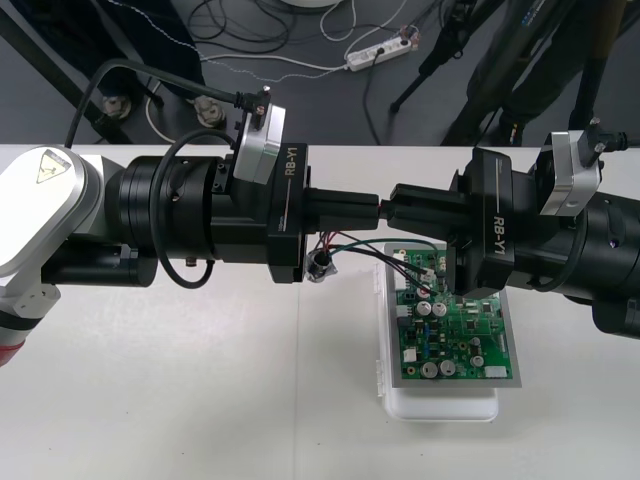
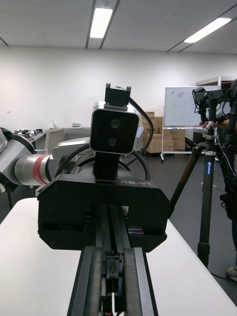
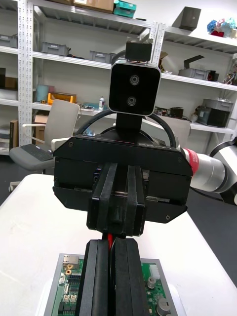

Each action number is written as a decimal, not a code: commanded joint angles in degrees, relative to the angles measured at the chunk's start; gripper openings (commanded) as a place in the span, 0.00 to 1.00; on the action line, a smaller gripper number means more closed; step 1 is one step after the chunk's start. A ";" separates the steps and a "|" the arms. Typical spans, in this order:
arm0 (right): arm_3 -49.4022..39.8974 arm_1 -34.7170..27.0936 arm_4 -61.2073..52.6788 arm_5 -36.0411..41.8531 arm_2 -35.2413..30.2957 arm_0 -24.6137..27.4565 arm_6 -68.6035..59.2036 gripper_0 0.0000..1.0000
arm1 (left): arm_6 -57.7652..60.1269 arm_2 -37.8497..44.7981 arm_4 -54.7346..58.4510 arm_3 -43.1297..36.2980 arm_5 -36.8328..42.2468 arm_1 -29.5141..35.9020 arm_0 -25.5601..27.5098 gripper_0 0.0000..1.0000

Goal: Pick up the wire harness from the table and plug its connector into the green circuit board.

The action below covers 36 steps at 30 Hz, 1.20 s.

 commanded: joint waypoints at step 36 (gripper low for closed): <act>-2.24 -0.04 0.01 -0.22 -0.20 0.34 1.51 1.00 | 0.22 -0.62 2.67 -0.43 2.59 -0.15 -1.12 0.00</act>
